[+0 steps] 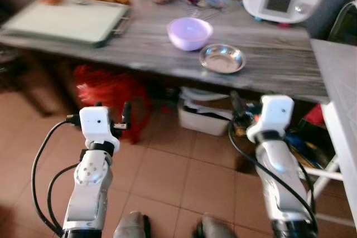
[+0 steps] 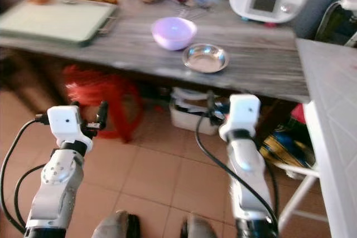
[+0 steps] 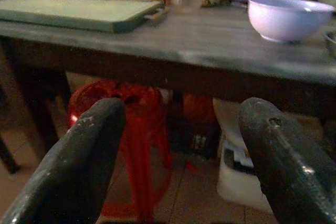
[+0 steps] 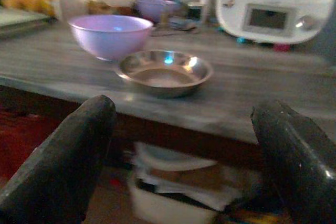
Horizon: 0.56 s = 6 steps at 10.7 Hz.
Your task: Setting the table
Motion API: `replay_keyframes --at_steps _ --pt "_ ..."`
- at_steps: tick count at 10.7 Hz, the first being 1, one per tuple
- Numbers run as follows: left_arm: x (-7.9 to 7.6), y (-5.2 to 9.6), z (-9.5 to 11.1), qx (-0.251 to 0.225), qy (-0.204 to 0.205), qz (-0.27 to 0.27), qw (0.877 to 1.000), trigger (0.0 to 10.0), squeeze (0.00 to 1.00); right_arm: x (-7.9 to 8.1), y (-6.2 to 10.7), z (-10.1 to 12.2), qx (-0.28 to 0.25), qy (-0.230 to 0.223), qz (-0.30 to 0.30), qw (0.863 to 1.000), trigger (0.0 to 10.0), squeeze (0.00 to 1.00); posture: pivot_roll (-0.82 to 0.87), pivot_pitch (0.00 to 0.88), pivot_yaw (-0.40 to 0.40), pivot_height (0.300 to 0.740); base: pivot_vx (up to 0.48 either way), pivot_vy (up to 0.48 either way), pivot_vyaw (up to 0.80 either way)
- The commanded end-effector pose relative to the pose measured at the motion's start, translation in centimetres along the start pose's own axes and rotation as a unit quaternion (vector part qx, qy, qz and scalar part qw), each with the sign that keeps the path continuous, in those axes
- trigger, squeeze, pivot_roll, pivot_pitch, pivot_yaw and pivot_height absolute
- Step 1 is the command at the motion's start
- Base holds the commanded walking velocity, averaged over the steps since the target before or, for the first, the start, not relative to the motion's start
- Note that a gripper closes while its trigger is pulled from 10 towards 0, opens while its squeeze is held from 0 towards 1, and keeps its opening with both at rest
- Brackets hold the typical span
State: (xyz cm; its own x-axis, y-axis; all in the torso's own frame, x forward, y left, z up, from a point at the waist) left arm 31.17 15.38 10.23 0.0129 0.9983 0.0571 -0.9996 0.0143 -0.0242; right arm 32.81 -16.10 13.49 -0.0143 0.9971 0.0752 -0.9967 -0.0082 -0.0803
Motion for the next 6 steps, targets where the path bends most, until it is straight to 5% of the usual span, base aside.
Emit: replay_keyframes --at_steps 1,2,4,6 --pt "-0.4 -0.1 -0.1 -0.001 -0.002 -0.004 1.000 10.0 0.00 -1.1 0.2 -0.6 0.002 -0.001 -0.027 1.000 10.0 0.00 -0.02 0.001 -0.009 0.740 0.000 0.000 0.00" --pt "-0.4 0.0 -0.1 -0.003 -0.002 -0.004 1.000 10.0 0.00 -1.4 0.2 -0.7 0.002 0.022 -0.037 0.999 10.0 0.00 -0.02 0.008 -0.009 0.740 0.000 0.000 0.00" --pt "-0.4 1.1 -0.7 -0.001 0.000 -0.011 1.000 10.0 0.00 -0.8 1.3 -1.4 0.016 -0.020 -0.011 1.000 10.0 0.00 -0.03 0.042 0.004 0.740 0.000 0.000 0.00" --pt "-1.2 1.6 -1.1 0.004 0.002 -0.029 1.000 10.0 0.00 -0.7 1.6 -1.9 0.031 -0.017 -0.005 0.999 10.0 0.00 -0.04 0.052 -0.005 0.740 0.000 0.000 -0.71"
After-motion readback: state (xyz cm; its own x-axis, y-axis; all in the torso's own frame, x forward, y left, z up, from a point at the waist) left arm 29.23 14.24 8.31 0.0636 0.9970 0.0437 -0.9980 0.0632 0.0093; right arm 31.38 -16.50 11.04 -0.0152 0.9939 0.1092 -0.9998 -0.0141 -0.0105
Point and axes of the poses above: a point about 5 cm out from each wrist's last joint towards the gripper, its own y axis pointing back from the gripper into the wrist, its own z axis along the axis of the wrist's last joint, x = y × z, the point moved 5 cm from there along -y, pointing out of the wrist towards the gripper, and after that the axes turned 6 degrees about -y, right-handed, at the moved point
